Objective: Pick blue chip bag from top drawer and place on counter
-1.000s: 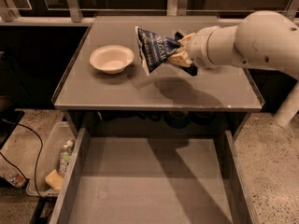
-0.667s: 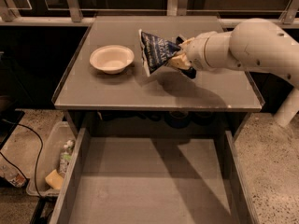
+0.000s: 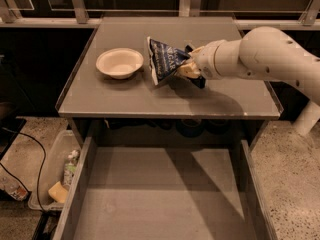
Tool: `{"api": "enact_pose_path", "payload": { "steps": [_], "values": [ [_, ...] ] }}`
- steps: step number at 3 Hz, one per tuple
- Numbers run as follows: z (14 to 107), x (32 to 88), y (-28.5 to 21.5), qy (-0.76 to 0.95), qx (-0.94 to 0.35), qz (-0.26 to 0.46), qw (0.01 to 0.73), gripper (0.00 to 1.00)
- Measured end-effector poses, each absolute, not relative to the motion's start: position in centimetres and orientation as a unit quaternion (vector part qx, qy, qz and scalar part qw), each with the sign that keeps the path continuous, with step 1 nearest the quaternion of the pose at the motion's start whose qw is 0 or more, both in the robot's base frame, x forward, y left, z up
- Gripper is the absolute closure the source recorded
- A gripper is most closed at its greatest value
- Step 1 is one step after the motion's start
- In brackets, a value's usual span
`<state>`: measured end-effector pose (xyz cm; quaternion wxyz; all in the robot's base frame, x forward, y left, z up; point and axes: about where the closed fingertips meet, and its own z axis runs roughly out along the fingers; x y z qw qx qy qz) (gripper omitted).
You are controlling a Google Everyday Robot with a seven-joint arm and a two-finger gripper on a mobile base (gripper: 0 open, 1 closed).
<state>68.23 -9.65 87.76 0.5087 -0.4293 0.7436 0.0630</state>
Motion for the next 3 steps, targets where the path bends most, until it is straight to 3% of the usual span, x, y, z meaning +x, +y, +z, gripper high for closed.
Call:
{"api": "enact_pose_path", "payload": {
  "steps": [3],
  "values": [
    [87.76, 68.23, -9.64, 0.744, -0.429, 0.063, 0.509, 0.17]
  ]
}}
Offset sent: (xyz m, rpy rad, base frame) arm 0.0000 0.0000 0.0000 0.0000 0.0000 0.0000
